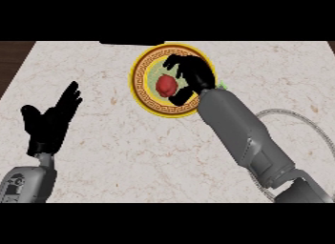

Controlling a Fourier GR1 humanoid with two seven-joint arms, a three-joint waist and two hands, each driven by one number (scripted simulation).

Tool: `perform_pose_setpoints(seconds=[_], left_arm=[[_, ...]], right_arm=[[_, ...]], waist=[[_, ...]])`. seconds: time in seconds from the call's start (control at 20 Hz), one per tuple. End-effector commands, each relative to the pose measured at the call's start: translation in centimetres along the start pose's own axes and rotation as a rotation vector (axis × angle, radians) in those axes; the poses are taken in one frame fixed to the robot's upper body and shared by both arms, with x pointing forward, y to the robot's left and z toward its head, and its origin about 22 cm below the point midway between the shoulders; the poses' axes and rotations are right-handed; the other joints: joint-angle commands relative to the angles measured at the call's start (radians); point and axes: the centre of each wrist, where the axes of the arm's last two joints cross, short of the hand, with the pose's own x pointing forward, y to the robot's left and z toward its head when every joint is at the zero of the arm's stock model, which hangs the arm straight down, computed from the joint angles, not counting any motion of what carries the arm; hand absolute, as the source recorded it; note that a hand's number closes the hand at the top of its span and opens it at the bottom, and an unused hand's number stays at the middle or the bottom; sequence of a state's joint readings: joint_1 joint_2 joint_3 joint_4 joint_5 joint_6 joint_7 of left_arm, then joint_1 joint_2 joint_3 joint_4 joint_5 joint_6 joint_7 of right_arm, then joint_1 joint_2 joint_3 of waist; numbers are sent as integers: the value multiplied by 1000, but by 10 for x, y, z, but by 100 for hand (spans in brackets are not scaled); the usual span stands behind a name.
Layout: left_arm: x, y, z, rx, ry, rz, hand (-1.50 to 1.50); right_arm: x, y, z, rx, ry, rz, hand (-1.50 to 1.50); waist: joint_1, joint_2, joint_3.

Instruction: Pick the bell pepper from the placemat and place it in the plate

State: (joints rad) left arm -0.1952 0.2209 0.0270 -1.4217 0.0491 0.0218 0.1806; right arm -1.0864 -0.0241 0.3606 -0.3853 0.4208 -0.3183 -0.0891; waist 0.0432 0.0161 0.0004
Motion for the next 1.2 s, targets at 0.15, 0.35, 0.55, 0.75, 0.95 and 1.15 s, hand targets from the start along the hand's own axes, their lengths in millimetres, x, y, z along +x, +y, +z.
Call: perform_pose_setpoints(seconds=[0.15,0.35,0.55,0.75,0.95,1.15], left_arm=[[-4,-7,3,-6,-4,3,0],[1,7,0,8,15,-2,0],[1,2,3,30,-10,-7,0],[-13,11,5,28,15,-3,0],[-11,-4,-2,37,26,3,0],[-11,0,6,30,6,1,0]], right_arm=[[-18,-13,-4,-51,-148,-52,-150],[-4,-36,-10,-158,-347,-247,-150],[26,-41,-18,-125,-424,-472,-150],[18,-38,-17,-67,-254,-644,-150],[-9,-60,-15,76,-226,-778,-150],[-50,-40,4,60,-234,-786,-150]], waist=[[8,3,1],[-12,-6,2],[-26,-15,1],[-25,-13,0],[-38,-12,0],[-21,-8,0]])
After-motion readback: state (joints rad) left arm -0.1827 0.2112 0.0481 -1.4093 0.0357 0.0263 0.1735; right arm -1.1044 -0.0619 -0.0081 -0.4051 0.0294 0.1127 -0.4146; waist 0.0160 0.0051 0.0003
